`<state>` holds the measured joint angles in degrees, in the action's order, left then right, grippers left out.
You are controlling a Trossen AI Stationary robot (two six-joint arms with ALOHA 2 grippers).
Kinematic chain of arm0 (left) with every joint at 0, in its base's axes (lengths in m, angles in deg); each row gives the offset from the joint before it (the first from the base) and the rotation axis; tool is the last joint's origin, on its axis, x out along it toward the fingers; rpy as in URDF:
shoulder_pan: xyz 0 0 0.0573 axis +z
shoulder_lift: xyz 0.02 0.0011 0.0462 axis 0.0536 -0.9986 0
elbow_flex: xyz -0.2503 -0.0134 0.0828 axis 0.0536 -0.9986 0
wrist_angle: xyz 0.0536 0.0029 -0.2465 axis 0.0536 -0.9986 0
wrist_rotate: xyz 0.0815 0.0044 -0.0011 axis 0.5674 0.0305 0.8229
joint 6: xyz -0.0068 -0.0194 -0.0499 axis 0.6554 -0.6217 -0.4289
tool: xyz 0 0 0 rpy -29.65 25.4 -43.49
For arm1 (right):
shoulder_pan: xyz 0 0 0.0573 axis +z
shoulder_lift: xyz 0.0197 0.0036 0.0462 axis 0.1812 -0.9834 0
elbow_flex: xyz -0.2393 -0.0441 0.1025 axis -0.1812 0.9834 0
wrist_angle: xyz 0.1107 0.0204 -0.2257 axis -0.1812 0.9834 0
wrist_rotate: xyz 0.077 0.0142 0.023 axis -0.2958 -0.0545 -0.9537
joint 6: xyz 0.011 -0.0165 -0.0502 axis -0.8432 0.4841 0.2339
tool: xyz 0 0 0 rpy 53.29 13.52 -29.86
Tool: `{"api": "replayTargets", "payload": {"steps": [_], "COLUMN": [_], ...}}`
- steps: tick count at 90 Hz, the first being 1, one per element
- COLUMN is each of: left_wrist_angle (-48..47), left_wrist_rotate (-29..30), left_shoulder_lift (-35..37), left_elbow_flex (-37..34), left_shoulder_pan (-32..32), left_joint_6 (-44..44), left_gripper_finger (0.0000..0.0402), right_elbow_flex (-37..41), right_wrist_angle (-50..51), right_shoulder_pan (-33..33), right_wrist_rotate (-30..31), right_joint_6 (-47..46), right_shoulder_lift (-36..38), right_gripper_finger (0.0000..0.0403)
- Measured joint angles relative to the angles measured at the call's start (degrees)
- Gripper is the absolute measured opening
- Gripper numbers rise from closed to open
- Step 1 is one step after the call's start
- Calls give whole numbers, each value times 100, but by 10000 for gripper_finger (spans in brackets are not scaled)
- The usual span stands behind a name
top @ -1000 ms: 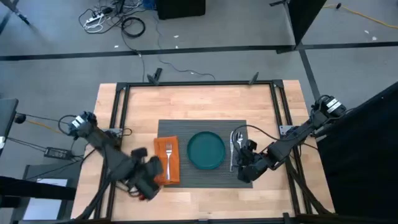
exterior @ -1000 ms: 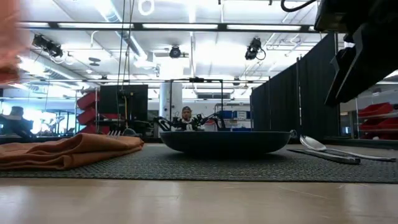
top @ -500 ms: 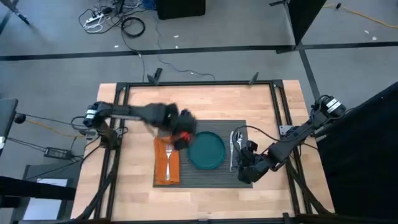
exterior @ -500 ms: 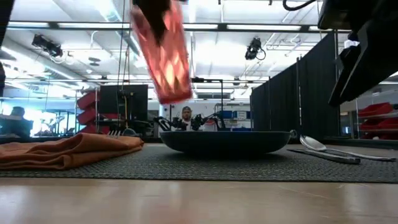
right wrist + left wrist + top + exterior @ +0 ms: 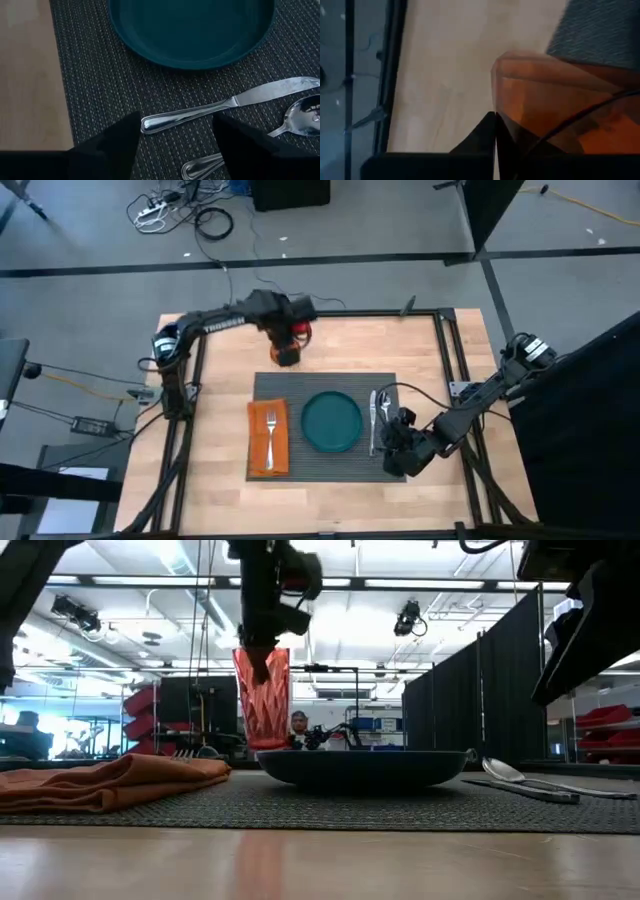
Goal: Set table place
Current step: Move the orange cup on the top right of the gray placemat
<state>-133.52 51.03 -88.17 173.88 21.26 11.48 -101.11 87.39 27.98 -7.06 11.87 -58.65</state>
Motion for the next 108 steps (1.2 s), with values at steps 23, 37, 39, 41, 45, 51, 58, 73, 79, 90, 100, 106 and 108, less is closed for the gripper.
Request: {"api": "replayTargets", "payload": {"steps": [23,37,39,41,45,51,58,73,79,90,100,106,108], "left_wrist_angle": [80,262,309,356,391,355,384,383,367,367,358,301,285], "left_wrist_rotate": [-373,-537,-582,-660,-771,-850,-922,-952,-950,-952,-1005,-1099,-1099], "left_shoulder_lift": [-72,-112,-123,-132,-171,-194,-226,-243,-245,-245,-296,-401,-436], "left_elbow_flex": [-303,-352,-352,-353,-354,-356,-356,-356,-356,-356,-354,-354,-354], "left_shoulder_pan": [587,825,865,903,950,1023,1060,1087,1087,1085,1085,1085,1085], "left_joint_6": [303,496,523,551,566,579,580,669,669,669,667,667,667], "left_gripper_finger": [0,0,0,0,0,0,0,0,0,1,3,4,5], "right_elbow_flex": [0,0,0,0,0,0,0,0,0,0,0,0,0], "right_wrist_angle": [-15,-16,-24,-37,-46,-52,-52,-50,-56,-57,-57,-55,-55], "right_shoulder_pan": [17,17,17,17,22,26,26,26,26,26,26,26,26], "right_wrist_rotate": [50,97,100,104,107,109,111,109,111,109,109,109,109], "right_joint_6": [128,153,154,157,177,177,179,182,181,183,181,181,181], "right_shoulder_lift": [0,0,0,0,0,0,0,0,0,0,0,-1,0], "right_gripper_finger": [225,227,227,228,229,229,228,227,226,226,226,226,226]}}
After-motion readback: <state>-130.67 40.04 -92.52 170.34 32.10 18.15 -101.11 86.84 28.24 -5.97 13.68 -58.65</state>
